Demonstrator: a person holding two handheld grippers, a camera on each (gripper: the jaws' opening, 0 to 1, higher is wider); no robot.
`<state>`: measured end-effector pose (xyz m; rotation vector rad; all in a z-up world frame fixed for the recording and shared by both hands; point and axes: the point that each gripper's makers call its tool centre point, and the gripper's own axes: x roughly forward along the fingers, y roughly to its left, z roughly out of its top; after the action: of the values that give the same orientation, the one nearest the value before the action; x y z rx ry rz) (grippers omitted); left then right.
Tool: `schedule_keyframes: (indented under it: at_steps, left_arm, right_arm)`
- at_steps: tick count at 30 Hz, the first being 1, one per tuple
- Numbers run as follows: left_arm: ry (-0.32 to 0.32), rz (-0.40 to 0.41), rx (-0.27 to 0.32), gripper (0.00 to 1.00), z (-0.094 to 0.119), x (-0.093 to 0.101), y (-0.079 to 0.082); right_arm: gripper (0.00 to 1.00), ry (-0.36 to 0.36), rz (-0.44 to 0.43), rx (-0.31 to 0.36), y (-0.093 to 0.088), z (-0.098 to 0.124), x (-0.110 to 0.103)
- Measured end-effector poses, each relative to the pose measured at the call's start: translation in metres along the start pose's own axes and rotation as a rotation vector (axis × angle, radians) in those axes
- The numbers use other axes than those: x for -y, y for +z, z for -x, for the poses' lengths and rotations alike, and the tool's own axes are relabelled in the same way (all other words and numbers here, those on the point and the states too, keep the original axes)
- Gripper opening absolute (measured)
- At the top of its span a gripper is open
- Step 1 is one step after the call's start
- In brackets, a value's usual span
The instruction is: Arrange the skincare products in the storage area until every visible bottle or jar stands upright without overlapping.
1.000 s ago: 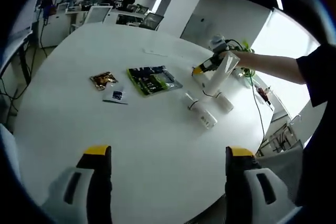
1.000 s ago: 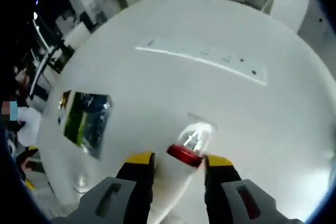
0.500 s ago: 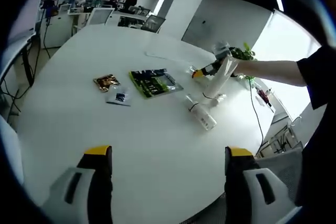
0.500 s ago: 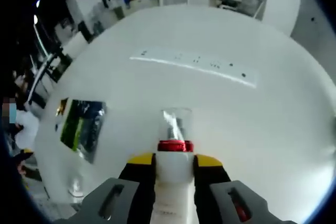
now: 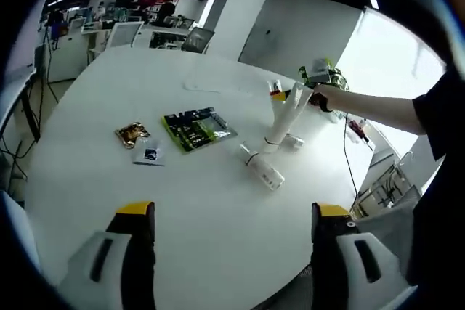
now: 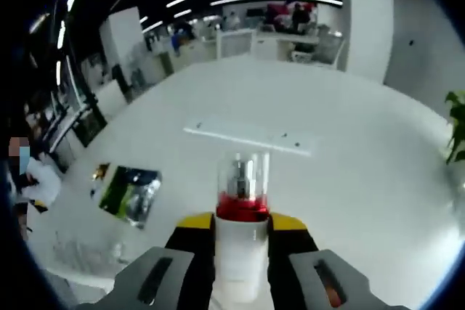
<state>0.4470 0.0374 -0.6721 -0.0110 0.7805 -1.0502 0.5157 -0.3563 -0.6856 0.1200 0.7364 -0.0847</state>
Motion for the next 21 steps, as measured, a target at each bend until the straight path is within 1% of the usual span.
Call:
schedule_keyframes:
  at_steps: [3, 6, 9, 11, 12, 14, 15, 16, 17, 19, 21]
  left_arm:
    - [-0.011, -0.024, 0.003, 0.83, 0.002, 0.008, 0.004]
    - [-0.025, -0.044, 0.012, 0.83, 0.004, 0.017, 0.009]
    - [-0.040, -0.068, 0.021, 0.83, 0.005, 0.028, 0.014]
    - [-0.054, -0.086, 0.030, 0.84, 0.005, 0.036, 0.018]
    - [-0.064, -0.095, 0.036, 0.84, 0.004, 0.041, 0.021]
    - [-0.082, -0.108, 0.043, 0.84, 0.003, 0.051, 0.025]
    - [-0.088, -0.115, 0.046, 0.84, 0.002, 0.055, 0.026]
    - [-0.095, -0.123, 0.050, 0.84, 0.001, 0.059, 0.028]
    - [-0.107, -0.134, 0.055, 0.84, 0.000, 0.065, 0.031]
    - [-0.123, -0.154, 0.061, 0.85, -0.001, 0.075, 0.034]
    - [-0.130, -0.174, 0.068, 0.85, -0.002, 0.082, 0.036]
  right_arm:
    - [0.17, -0.017, -0.003, 0.054, 0.008, 0.022, 0.003]
    - [0.17, -0.020, -0.014, 0.105, 0.018, 0.046, 0.000]
    - [0.17, -0.016, 0.005, 0.143, 0.024, 0.072, -0.008]
    - [0.17, -0.013, 0.034, 0.166, 0.027, 0.090, -0.016]
    - [0.17, -0.013, 0.044, 0.192, 0.030, 0.101, -0.020]
    - [0.17, -0.006, 0.047, 0.210, 0.029, 0.120, -0.028]
    - [0.17, -0.002, 0.043, 0.224, 0.030, 0.127, -0.032]
    - [0.17, 0.003, 0.047, 0.234, 0.033, 0.123, -0.021]
    - [0.17, 0.003, 0.058, 0.240, 0.034, 0.128, -0.023]
    - [0.17, 0.002, 0.098, 0.255, 0.034, 0.145, -0.035]
    - [0.17, -0.003, 0.110, 0.275, 0.032, 0.163, -0.046]
